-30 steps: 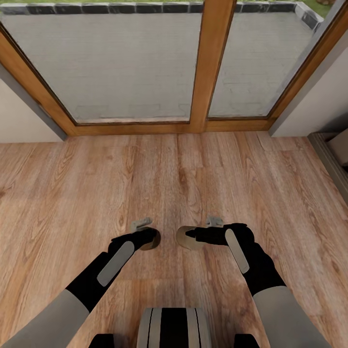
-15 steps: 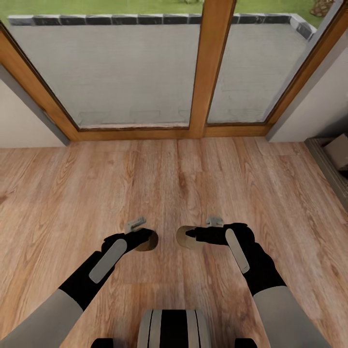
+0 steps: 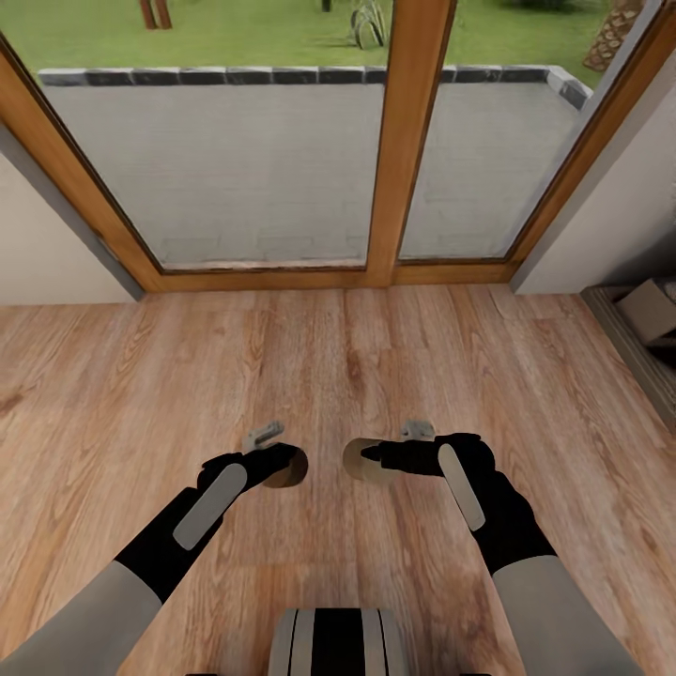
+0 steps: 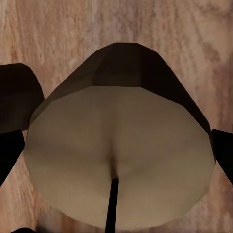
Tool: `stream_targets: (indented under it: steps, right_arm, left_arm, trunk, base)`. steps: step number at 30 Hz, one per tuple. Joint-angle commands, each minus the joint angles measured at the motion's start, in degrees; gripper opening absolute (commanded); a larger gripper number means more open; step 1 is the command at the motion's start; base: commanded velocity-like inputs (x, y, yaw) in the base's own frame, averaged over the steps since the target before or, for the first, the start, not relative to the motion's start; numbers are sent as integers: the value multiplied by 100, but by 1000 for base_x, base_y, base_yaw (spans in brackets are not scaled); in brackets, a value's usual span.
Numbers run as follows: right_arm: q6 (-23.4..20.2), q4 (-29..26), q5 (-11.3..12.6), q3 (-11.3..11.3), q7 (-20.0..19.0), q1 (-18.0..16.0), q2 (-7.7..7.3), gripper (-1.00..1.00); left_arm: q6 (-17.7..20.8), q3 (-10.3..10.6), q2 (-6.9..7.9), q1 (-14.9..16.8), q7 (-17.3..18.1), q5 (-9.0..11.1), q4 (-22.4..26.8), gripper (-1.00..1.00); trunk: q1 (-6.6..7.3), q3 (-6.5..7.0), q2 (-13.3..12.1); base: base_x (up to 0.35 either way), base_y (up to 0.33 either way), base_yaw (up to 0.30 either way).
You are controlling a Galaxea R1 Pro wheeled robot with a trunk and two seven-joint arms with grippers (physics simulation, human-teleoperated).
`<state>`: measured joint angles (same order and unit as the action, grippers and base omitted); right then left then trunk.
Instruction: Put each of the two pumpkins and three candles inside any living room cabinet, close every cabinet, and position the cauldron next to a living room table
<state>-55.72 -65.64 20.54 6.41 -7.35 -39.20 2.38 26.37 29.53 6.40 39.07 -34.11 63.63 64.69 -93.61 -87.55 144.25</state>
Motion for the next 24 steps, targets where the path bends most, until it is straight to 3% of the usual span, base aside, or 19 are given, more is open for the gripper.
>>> stream_targets:
  steps: [1, 24]
  right_arm:
    - [0, 7, 3, 0, 10, 0, 0, -100]
    - [0, 25, 2, 0, 47, 0, 0, -100]
  left_arm:
    - [6, 0, -3, 2, 1, 1, -1, -100]
    - [15, -16, 3, 4, 1, 1, -69, -100]
  trunk:
    - [2, 23, -2]
    - [61, 532, -32]
  base:
    - [0, 0, 0]
    - [0, 0, 0]
